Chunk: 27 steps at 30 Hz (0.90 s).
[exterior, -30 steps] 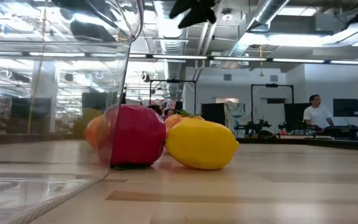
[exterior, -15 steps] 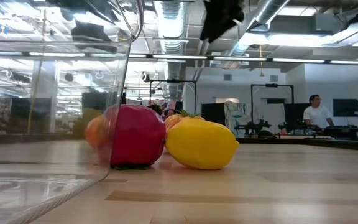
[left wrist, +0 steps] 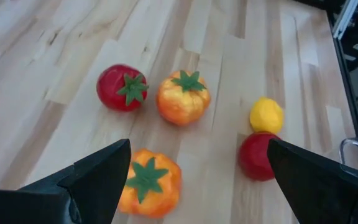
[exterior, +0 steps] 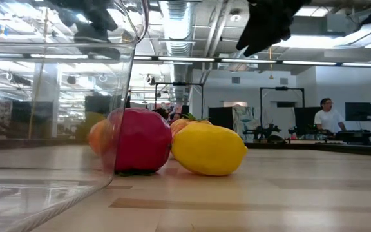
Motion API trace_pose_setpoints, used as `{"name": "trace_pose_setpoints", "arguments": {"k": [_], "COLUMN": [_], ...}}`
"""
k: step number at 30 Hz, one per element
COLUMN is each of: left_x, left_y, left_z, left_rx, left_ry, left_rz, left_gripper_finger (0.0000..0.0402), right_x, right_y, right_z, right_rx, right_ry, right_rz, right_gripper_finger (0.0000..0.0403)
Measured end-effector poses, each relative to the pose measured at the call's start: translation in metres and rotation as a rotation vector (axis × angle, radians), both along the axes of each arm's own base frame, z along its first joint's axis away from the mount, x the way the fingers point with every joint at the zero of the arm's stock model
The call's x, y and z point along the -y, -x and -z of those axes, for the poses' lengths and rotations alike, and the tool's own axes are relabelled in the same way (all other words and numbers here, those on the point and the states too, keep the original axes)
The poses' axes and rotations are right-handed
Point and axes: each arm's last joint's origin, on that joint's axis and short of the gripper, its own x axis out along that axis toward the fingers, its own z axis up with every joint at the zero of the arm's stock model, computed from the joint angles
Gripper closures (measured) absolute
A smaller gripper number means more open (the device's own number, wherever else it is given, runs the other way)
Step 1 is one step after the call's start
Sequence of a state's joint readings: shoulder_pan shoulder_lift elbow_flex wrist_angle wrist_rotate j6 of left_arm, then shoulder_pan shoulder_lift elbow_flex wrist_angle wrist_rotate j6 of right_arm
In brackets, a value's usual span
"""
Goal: Sort produce into baskets
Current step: Put the left orange tomato into the transparent bin
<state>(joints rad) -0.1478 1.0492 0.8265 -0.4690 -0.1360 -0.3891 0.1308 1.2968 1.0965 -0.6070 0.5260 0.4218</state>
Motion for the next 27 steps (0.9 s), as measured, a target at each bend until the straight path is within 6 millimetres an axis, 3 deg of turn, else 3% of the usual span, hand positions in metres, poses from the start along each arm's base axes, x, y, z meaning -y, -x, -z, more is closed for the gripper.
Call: {"name": "trace_pose_setpoints", "arguments": {"k": [11,19,27], "left_x": [0.003,0.006,0.006], "left_y": [-0.011,-0.039,-0.052], "left_z": [0.009,0.04,0.069], "left_rx": [-0.03,-0.124,-0.261], "left_ry": [-0.037,-0.135,-0.24], "left_rz": [0.051,0.1,0.169], "left_gripper_finger": [0.0036,0.0036,0.0036], "right_x": [-0.022,-0.044,-0.059], "right_y": [0.005,0.003,-0.008], "right_z": [0.028,0.045,0.061], "right_rx": [0.035,0.074,0.045], "right_ry": [-0.024,-0.035,-0.029], "right_rz": [-0.074,-0.152,-0.193], "right_gripper_finger": [0.0132,0.0132,0.0132]}}
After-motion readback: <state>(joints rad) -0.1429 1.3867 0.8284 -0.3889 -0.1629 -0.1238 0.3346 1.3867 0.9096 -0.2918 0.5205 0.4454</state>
